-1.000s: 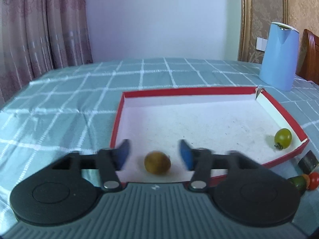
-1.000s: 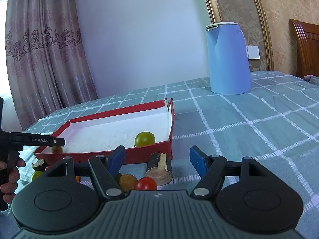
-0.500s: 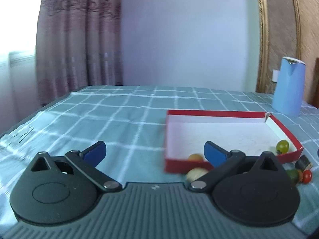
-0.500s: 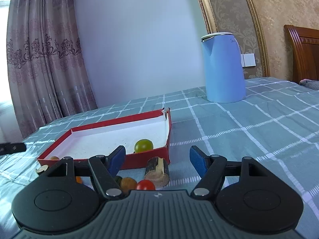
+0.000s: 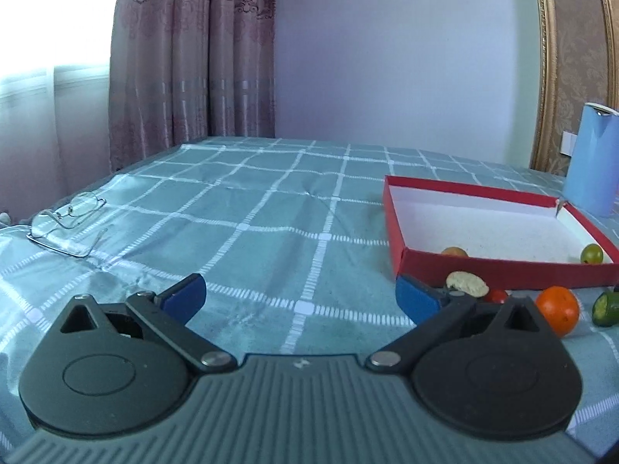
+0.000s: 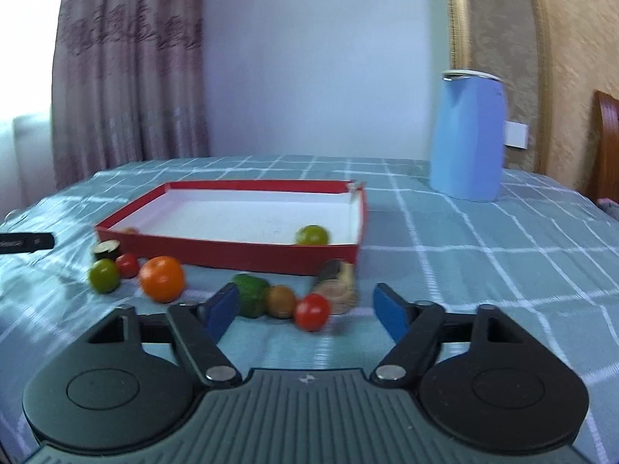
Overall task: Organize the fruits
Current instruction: 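Move the right gripper to the orange and grasp it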
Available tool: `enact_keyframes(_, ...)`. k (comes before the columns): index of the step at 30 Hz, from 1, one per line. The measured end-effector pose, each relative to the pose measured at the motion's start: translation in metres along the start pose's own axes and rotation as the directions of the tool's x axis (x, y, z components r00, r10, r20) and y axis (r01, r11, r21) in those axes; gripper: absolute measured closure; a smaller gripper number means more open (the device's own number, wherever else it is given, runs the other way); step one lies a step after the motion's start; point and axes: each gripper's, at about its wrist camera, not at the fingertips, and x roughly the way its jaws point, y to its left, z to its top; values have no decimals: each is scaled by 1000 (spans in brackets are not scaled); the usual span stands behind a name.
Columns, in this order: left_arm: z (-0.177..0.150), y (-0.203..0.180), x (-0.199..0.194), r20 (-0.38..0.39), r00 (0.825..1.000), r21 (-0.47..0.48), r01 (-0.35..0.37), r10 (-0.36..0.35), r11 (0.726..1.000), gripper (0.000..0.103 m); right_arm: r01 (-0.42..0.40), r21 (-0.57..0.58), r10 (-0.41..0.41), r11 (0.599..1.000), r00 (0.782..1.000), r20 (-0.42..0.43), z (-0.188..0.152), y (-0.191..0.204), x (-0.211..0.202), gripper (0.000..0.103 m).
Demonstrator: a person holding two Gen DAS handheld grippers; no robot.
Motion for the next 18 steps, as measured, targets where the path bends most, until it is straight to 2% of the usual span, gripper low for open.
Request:
enact_keyframes(1,0,1,1,-5,1000,-6,0,0,1000,0,-26,-6,26,1000,1000,-9,1,6,1,47)
enact_keyframes(2,0,2,1,-8,1000,-12,-1,1,1000,0,-56,-7,56,998,998,-19,3,12,2,49)
enact_keyframes(9,-2,4,0,-7,1000,-28,7,-7,1000,0,-180,-42,179,983,983,-40,16,60,20,49)
enact_keyframes(18,-2,6,1,-16,1000,-37,21,-21,999,0,-219,-51,212,974,970,-119,25,82,55,49)
